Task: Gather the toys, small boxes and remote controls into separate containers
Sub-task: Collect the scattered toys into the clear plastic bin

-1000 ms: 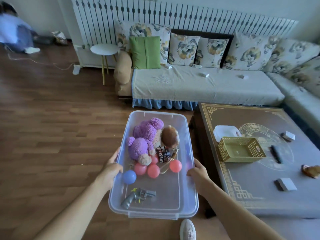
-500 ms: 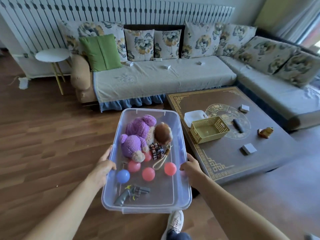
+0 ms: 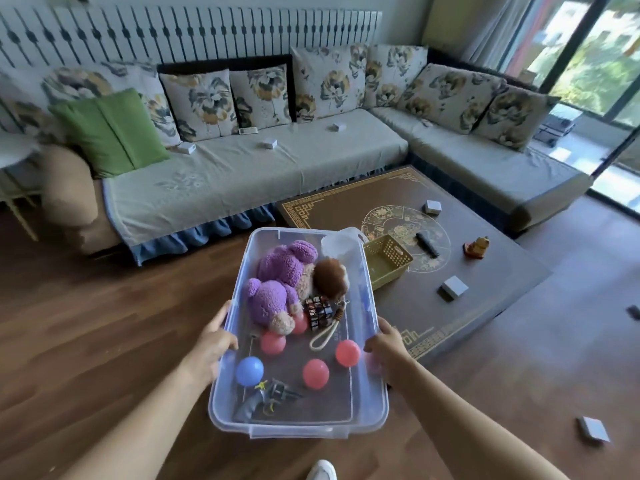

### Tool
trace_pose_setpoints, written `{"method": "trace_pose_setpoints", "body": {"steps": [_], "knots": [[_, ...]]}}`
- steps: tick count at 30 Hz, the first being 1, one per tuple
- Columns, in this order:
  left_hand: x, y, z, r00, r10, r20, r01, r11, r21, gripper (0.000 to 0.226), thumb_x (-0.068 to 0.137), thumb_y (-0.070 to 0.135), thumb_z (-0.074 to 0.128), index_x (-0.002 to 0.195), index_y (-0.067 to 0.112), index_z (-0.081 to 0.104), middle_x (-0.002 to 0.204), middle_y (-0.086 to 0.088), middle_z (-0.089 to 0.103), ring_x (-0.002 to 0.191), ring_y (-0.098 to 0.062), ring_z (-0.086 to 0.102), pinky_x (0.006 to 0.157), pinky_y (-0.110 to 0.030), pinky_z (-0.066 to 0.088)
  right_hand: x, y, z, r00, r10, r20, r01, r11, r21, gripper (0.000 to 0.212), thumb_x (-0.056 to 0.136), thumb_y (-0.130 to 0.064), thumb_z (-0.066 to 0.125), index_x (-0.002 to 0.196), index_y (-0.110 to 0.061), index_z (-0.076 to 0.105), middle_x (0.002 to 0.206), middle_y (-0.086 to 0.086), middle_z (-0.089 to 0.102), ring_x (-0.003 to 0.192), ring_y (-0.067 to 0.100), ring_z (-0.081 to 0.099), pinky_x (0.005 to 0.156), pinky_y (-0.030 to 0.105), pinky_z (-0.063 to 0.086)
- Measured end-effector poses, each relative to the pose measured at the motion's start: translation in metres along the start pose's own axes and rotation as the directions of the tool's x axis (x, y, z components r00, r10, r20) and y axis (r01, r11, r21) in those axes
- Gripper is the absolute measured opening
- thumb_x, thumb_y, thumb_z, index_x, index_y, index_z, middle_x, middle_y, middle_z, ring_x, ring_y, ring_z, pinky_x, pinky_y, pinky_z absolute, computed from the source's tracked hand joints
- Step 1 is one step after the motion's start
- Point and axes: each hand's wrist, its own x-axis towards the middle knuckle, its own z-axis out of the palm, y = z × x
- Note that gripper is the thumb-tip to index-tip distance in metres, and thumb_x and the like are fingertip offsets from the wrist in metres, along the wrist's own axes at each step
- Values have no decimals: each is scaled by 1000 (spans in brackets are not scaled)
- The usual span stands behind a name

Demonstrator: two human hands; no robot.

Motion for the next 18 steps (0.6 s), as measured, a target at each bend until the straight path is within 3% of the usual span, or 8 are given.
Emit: {"method": "trace_pose_setpoints", "body": {"steps": [6,9,11,13,15,18], "knots": [[37,33,34,998,-13,59,9,998,65,91,72,-23,35,140,36,41,142,-14,47,63,-15,47,52,-24,40,18,-28,-18,997,-33,-69,37,998,56,63,77,26,32,119,-12,57,71,7,56,27,-2,46,29,10,32],[50,40,49,996,-39,85,33,996,77,91,73,-24,34,143,34,40,123,-16,61,58,-14,44,49,-22,39,29,-28,-26,994,-30,-104,38,996,80,60,75,26,33,117,-9,58,70,6,55,28,-1,46,30,11,33],[60,43,57,993,-42,110,32,995,91,92,71,-23,35,142,36,41,111,-12,63,60,-18,47,49,-23,39,37,-25,-30,990,-18,-140,30,996,83,60,72,24,35,117,-7,60,72,5,57,32,0,48,32,12,35],[71,48,64,987,-28,159,12,995,102,94,69,-23,37,139,39,42,130,-12,57,77,-27,57,52,-24,41,43,-23,-34,985,-13,-172,29,995,92,63,70,23,36,120,-7,60,75,4,58,44,6,53,35,14,37],[81,53,71,977,-24,210,-1,993,117,94,68,-23,36,140,38,42,136,-12,53,92,-30,58,57,-26,41,45,-22,-36,978,-3,-208,27,993,115,65,70,23,36,121,-10,61,77,4,58,53,11,50,35,14,36],[94,63,80,963,-46,264,3,987,160,93,69,-24,34,140,35,42,119,-11,63,74,-24,52,56,-27,39,44,-22,-34,965,17,-263,30,985,172,66,72,24,35,117,-17,60,73,2,55,41,2,49,34,13,35]]}}
